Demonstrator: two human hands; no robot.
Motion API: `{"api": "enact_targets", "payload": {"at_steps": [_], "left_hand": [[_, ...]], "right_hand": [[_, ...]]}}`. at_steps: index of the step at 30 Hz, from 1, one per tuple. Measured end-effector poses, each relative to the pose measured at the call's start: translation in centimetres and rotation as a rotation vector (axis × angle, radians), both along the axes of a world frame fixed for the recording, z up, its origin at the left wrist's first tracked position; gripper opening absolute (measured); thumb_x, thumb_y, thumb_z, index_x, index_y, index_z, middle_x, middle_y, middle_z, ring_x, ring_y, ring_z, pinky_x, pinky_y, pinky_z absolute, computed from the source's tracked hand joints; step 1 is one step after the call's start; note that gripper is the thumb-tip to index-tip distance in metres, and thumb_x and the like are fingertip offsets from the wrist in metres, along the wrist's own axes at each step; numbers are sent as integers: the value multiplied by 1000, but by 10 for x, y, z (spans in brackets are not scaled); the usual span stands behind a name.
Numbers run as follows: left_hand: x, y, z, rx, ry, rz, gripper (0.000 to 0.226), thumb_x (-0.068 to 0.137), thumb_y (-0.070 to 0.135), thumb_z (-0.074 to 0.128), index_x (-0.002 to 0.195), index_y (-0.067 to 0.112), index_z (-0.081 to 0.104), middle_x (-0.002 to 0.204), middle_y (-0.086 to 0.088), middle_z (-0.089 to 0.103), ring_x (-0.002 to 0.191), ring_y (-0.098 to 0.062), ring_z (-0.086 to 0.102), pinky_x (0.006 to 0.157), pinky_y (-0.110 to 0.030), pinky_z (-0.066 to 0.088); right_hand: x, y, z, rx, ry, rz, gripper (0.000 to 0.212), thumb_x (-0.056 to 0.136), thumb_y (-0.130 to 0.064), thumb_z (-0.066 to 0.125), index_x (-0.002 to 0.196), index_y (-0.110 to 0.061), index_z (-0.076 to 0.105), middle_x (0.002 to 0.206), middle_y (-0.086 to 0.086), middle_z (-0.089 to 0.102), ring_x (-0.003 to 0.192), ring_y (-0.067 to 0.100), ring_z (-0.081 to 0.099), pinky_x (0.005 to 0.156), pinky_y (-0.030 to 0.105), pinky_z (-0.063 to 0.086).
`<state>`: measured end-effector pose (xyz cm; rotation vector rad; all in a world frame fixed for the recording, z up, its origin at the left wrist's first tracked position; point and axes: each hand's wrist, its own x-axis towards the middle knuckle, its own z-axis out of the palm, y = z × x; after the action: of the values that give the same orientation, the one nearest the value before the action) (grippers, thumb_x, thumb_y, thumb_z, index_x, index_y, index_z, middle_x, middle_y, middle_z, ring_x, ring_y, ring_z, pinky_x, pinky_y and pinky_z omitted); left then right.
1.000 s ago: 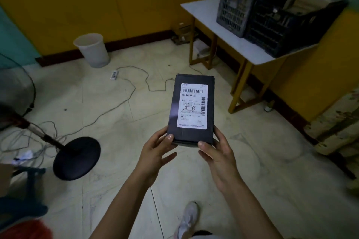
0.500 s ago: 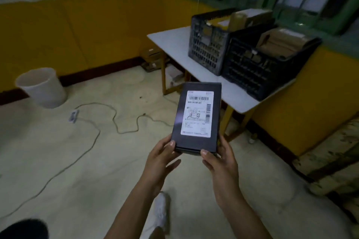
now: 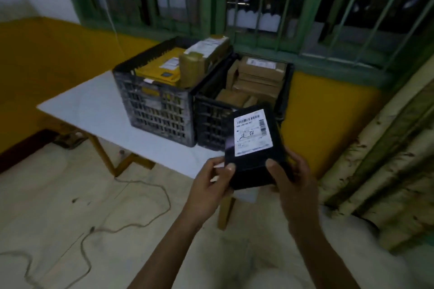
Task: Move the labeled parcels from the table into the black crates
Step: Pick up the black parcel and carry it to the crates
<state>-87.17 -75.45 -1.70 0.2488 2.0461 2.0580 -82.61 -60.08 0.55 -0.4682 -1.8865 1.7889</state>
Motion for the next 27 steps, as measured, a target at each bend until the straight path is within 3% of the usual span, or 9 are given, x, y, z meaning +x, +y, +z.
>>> {"api": "enact_targets", "payload": {"at_steps": [4,6,10,13,15,19,22,25,27], "left_hand": [[-82,45,14,-261,344,-188,69,78,62,57,139,36,37,115,21,59,95,4,63,77,-18,55],[-122,68,23,-312,464,-219,74,80,65,53,143,30,36,119,16,61,97,5,60,78,-14,53],[-198,107,44,-348,544,-189,69,83,66,48,132,17,49,108,4,68,93,-6,64,73,-21,54],[-256,129,57,-360,490,-202,45,86,63,49,89,19,57,67,14,65,64,2,61,54,-16,44],[-288,141,60,-324,371,-292,35,88,60,50,77,27,56,61,17,65,57,3,62,50,-11,43],[-339,165,38,-250,-5,-541,35,88,53,55,106,24,61,96,-6,71,73,-21,71,66,-39,61],[-364,176,16,-379,-142,-711,47,92,47,52,126,15,47,102,-12,67,76,-25,71,71,-39,60],[-381,178,3,-467,-76,-933,37,95,43,51,126,27,39,93,12,60,65,0,67,60,-20,56],[-386,177,1,-707,97,-1114,35,92,47,55,120,27,48,93,11,62,71,2,66,67,-22,57]], "right_hand": [[-70,54,34,258,-8,-41,38,78,-49,69,114,-41,59,109,-12,66,99,13,67,70,35,61],[-108,76,49,392,-35,-86,47,74,-64,66,114,-40,59,107,-6,65,98,17,66,69,38,61],[-188,113,81,597,-100,-118,33,81,-62,60,103,-36,60,100,3,64,91,26,63,74,48,56],[-250,136,101,729,-199,-73,39,83,-65,55,93,-28,60,86,0,64,75,24,64,68,47,56],[-290,152,106,772,-317,-44,50,83,-64,57,86,-15,63,81,8,65,69,27,64,64,49,56],[-353,172,91,766,-575,102,48,78,-64,61,92,-19,66,82,2,70,51,17,66,51,35,58],[-374,176,70,765,-693,204,46,73,-67,66,104,-33,64,82,-6,67,52,18,67,54,33,59],[-371,176,53,832,-654,256,36,68,-68,69,90,-39,66,84,-9,69,69,14,67,59,32,55],[-360,173,41,919,-676,295,51,67,-64,73,103,-29,69,104,-2,70,91,16,63,65,27,45]]}}
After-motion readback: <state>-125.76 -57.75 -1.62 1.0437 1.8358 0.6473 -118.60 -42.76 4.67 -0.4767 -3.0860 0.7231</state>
